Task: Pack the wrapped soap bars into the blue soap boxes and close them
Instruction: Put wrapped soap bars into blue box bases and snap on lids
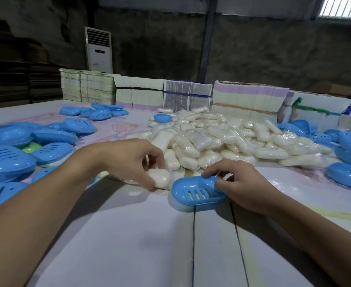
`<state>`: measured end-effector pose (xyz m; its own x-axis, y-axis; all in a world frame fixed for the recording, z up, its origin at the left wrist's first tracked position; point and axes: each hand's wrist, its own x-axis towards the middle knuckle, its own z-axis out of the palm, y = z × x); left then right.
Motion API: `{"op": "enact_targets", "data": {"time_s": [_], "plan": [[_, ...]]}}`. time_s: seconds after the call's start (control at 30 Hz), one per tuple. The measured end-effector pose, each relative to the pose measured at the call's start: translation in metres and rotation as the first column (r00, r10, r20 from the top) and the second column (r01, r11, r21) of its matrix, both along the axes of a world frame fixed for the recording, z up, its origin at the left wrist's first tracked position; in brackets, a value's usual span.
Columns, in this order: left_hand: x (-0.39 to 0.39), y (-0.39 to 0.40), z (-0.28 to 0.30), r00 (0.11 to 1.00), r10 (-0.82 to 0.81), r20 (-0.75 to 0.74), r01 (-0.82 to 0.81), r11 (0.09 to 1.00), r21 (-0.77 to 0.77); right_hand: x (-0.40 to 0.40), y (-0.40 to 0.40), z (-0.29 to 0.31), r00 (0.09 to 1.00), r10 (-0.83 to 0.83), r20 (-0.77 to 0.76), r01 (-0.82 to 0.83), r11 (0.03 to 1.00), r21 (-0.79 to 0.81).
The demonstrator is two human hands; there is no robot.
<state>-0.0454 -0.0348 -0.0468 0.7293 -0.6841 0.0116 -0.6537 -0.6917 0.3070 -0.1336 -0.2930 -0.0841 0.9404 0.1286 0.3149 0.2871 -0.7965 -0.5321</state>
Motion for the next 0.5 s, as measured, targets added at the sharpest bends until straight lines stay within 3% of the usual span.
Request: {"op": "enact_targets", "data": {"time_s": [0.1,0.2,0.27,0.37,0.5], "plan": [[0.001,-0.005,0.000,0.995,0.068,0.078,-0.051,0.978,-0.200,0.000,0.000,0.000,1.000,-0.014,0.003,0.014,1.000,-0.009],[-0.007,-0.020,-0.004,0.997,0.078,-0.025,-0.078,0.813,-0.576,0.000,0.001,0.000,1.000,-0.014,0.016,0.014,1.000,-0.002],[-0.017,-0.037,-0.010,0.996,-0.011,-0.089,-0.054,0.721,-0.690,-0.001,0.001,0.001,1.000,-0.016,0.019,0.016,1.000,0.013],[-0.032,-0.056,-0.022,0.972,-0.169,-0.165,-0.001,0.693,-0.720,-0.001,0.001,0.003,1.000,0.006,0.019,-0.006,1.000,0.021],[-0.036,-0.060,-0.027,0.989,-0.149,-0.010,0.123,0.851,-0.511,-0.001,-0.003,0.001,0.997,0.067,-0.025,-0.066,0.997,0.026]]}}
